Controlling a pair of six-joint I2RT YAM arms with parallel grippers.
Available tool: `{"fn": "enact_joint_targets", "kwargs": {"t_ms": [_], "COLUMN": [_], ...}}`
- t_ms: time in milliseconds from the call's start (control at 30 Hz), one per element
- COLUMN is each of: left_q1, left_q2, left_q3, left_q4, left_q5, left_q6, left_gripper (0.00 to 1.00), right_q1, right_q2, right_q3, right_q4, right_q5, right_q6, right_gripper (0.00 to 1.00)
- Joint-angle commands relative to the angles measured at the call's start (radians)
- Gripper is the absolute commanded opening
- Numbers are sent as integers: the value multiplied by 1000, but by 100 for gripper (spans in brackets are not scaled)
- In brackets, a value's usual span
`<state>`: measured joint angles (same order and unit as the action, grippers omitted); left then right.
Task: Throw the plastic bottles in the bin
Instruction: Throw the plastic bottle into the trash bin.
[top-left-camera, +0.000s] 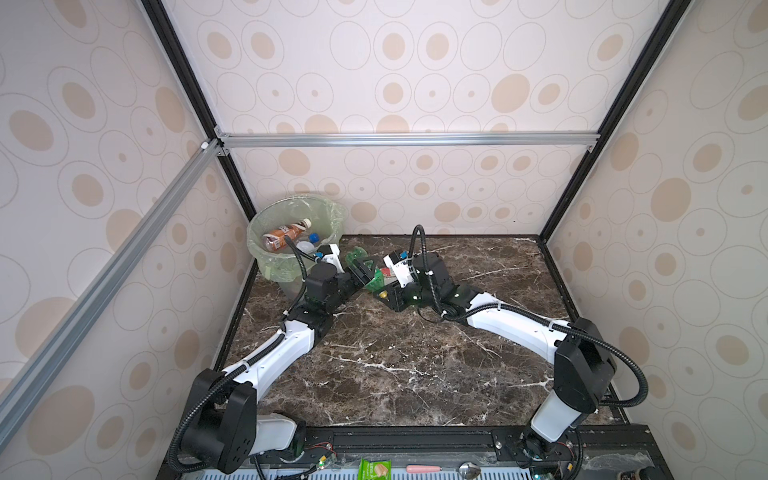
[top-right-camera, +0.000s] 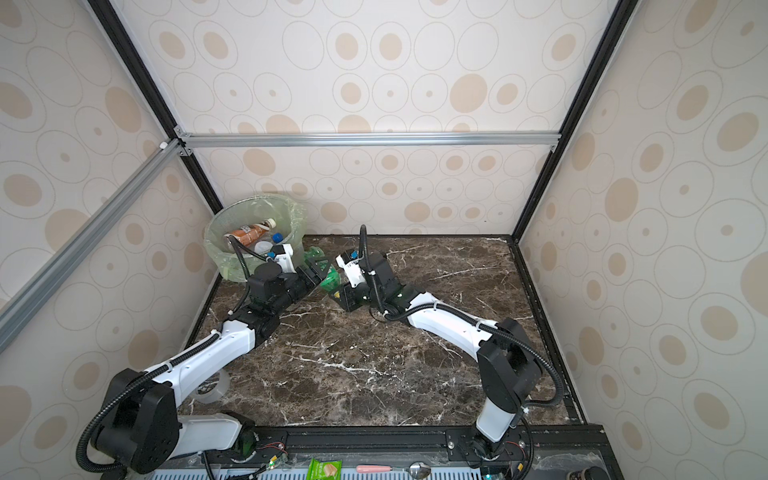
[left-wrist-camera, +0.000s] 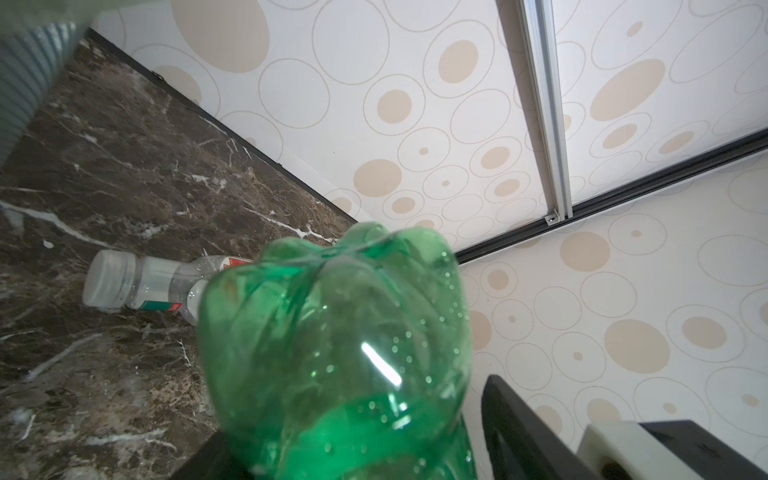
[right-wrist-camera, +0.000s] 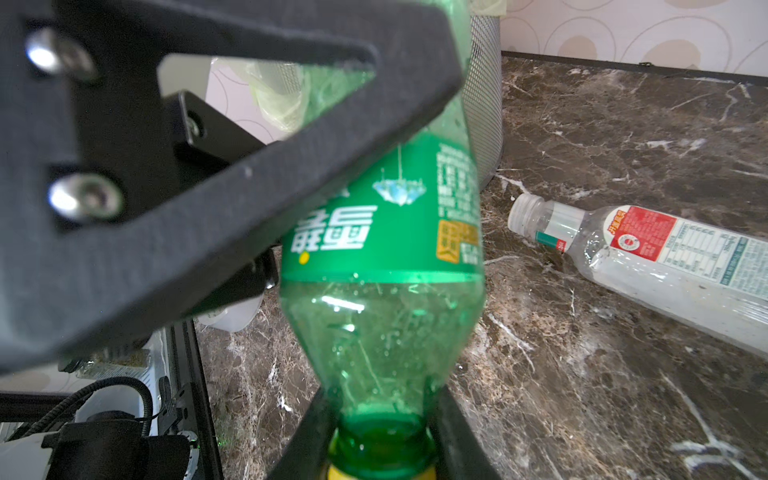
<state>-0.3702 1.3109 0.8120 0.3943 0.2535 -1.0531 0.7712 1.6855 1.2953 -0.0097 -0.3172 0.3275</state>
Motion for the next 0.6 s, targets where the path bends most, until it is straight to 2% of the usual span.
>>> {"fn": "enact_joint_targets", "kwargs": {"t_ms": [0,267,433,567], "left_q1": [-7,-7,-7,-5], "left_q2": [-9,-12,-8,17], "left_q3": [61,86,165,294], "left_q4": [13,-24,-146,-304], "left_q5": [-13,-7,-21,-65], "left_q6": [23,59,148,273], "left_gripper": [70,50,50,51], "right_q1": [8,8,6,0], "right_q2": [-28,-26,-40,-73], "right_q3": [-14,-10,-11,-17], "right_q4": [10,11,2,-17], "right_q5": [13,31,55,87], "right_q6": [-6,-7,-7,-18], "right_gripper": [27,28,39,49]}}
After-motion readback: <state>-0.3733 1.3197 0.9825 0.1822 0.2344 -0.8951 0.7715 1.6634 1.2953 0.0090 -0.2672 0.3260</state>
